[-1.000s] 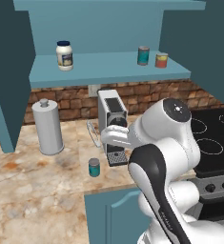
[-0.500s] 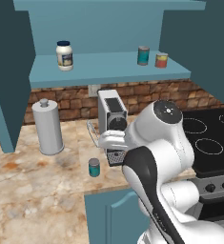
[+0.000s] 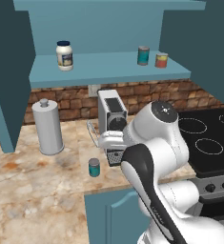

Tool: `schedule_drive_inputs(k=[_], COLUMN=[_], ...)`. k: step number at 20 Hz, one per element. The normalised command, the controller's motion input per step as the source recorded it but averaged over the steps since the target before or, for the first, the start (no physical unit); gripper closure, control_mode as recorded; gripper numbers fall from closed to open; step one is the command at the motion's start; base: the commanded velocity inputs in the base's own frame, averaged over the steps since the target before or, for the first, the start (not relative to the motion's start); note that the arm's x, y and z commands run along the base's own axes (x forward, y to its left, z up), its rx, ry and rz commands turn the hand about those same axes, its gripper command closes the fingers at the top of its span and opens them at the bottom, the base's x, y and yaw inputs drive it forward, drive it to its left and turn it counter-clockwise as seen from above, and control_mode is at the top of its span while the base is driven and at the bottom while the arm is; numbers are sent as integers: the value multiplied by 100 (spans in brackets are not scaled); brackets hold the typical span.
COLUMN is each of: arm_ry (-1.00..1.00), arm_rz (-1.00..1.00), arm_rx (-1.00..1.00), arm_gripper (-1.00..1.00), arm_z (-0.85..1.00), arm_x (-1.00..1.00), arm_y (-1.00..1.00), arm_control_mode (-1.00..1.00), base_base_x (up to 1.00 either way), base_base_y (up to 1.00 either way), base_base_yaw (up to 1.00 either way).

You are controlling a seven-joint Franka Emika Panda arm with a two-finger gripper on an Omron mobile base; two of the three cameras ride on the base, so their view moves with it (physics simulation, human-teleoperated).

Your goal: Pick the cans from the counter and place them in their designated side in the cabinet.

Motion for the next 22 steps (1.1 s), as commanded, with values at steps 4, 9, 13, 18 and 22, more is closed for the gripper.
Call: schedule_drive_inputs(k=[4, 9, 13, 18, 22], arm_ry=[0, -1, 0, 0, 1], arm_rz=[4, 3, 3, 2, 0], arm_rx=[-3, -4, -1, 0, 0], arm_gripper=[-100, -100, -100, -100, -100], arm_z=[-17, -18, -16, -14, -18], arm_x=[17, 20, 22, 26, 24], arm_y=[0, 0, 0, 4, 12], arm_control_mode=[-100, -100, -100, -100, -100], base_base_x=[0, 0, 0, 0, 0], base_base_y=[0, 0, 0, 0, 0], base_base_yaw=[0, 0, 0, 0, 0])
